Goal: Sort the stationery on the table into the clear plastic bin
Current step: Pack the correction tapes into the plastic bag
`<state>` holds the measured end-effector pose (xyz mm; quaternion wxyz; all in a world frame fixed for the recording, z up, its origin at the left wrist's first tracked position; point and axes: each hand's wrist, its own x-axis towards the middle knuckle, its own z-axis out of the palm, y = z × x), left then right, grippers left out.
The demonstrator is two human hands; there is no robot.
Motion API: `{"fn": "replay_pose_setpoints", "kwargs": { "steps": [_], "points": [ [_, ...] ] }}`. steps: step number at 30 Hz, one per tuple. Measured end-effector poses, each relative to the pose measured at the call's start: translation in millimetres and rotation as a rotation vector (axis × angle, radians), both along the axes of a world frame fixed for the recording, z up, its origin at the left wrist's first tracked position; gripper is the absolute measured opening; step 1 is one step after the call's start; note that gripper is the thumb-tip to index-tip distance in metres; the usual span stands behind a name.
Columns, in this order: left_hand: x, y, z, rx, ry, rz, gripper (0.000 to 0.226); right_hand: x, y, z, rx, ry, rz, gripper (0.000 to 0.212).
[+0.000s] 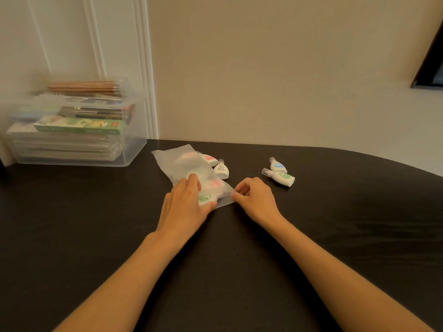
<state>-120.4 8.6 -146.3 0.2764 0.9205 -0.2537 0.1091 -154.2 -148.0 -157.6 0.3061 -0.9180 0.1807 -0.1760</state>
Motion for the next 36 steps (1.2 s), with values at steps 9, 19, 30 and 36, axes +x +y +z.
{"fn": "replay_pose_setpoints", "kwargs": {
  "steps": [9, 19, 30, 36],
  "points": [
    [12.7, 3.6, -4.7, -0.226, 0.179, 0.053, 0.025, -8.2, 11.9, 1.8, -0.208, -0.037, 0.200, 0.013],
    [4.8, 11.4, 1.1, 0.006, -0.111, 0.084, 0.025, -14.2, 12.1, 1.5, -0.061, -0.087, 0.296, 0.031],
    [19.9, 5.9, -2.4, 0.264, -0.035, -0.023, 0.063, -13.2, 7.4, 3.3, 0.054, 0.010, 0.280, 0.062],
    [18.0, 1.4, -7.4, 0.274, 0.008, -0.029, 0.060, -13.4, 9.4, 3.4, -0.147, 0.091, 0.344, 0.053]
  ]
}}
